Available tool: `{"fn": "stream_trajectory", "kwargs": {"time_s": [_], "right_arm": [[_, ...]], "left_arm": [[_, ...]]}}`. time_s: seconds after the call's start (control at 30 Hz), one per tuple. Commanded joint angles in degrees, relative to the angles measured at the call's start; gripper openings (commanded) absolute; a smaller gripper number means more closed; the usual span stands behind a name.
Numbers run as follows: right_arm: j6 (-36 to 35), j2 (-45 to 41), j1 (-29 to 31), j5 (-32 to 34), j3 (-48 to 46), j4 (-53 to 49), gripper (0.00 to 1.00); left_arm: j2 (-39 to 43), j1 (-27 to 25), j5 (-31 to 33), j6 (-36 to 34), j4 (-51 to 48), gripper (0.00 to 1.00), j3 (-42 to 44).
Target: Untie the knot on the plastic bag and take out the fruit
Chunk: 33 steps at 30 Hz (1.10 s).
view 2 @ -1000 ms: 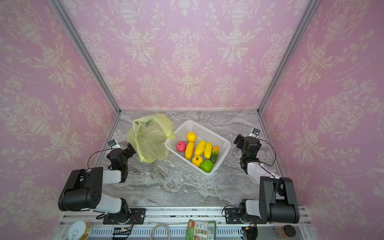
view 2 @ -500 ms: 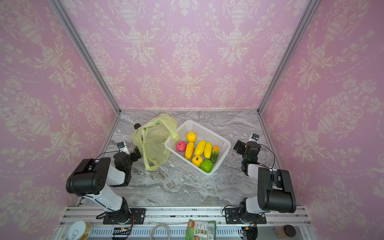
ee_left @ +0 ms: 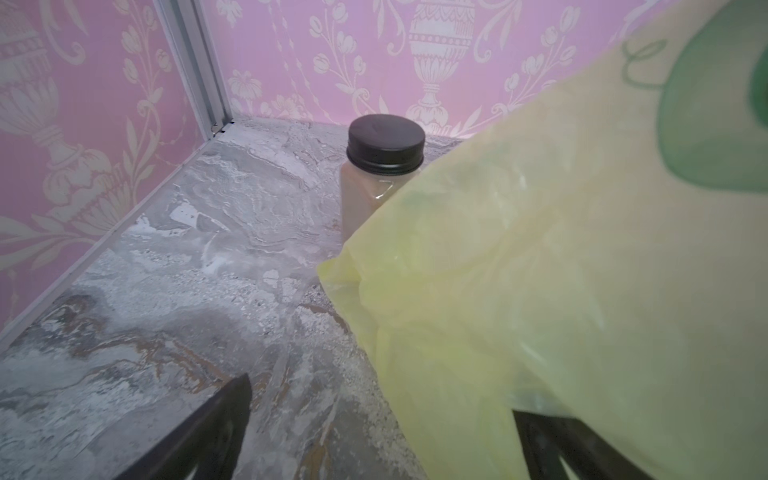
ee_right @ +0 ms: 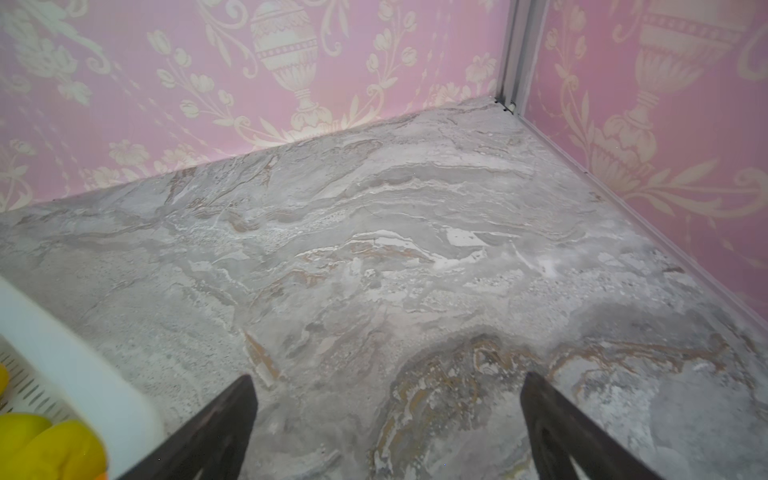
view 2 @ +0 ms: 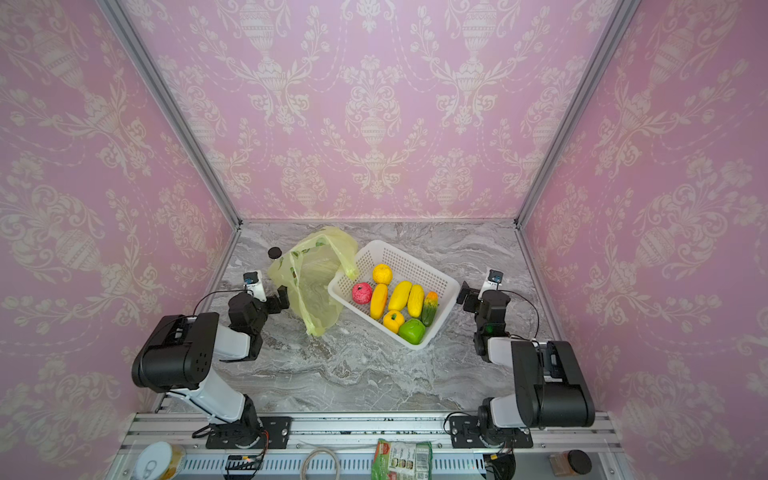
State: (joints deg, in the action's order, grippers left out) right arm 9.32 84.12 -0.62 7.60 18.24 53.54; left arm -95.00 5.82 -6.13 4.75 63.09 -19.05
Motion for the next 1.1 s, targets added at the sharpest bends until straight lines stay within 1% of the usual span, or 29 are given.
{"fn": "stream_trajectory", "kwargs": {"time_s": [0.0, 0.03, 0.1, 0.17, 0.27, 0.37, 1.07], "right_arm": [[-4.0, 5.2, 1.2, 0.9, -3.6, 13.4, 1.0], [-2.7, 3.2, 1.2, 3.6, -3.1, 9.3, 1.0], [-3.5, 4.2, 1.4, 2.9, -2.8, 10.6, 1.0], [-4.5, 4.5, 1.5, 0.4, -2.4, 10.3, 1.0], [-5.0, 4.2, 1.5, -1.0, 1.0, 3.6, 1.0], [-6.8, 4.2, 1.7, -5.4, 2.3, 0.9, 1.0], [-7.4, 4.5, 2.1, -5.4, 2.6, 0.6, 1.0]], "left_arm": [[0.7, 0.8, -4.5, -1.8, -2.7, 0.99, -0.5], [0.8, 0.9, -4.4, -1.8, -2.7, 0.99, -0.5], [0.7, 0.9, -4.4, -1.8, -2.7, 0.99, -0.5], [0.8, 0.9, -4.5, -1.7, -2.7, 0.99, -0.5], [0.7, 0.9, -4.6, -1.7, -2.5, 0.99, -0.5], [0.8, 1.0, -4.6, -1.8, -2.7, 0.99, -0.5], [0.7, 0.9, -5.3, -2.1, -2.9, 0.99, -0.6]]}}
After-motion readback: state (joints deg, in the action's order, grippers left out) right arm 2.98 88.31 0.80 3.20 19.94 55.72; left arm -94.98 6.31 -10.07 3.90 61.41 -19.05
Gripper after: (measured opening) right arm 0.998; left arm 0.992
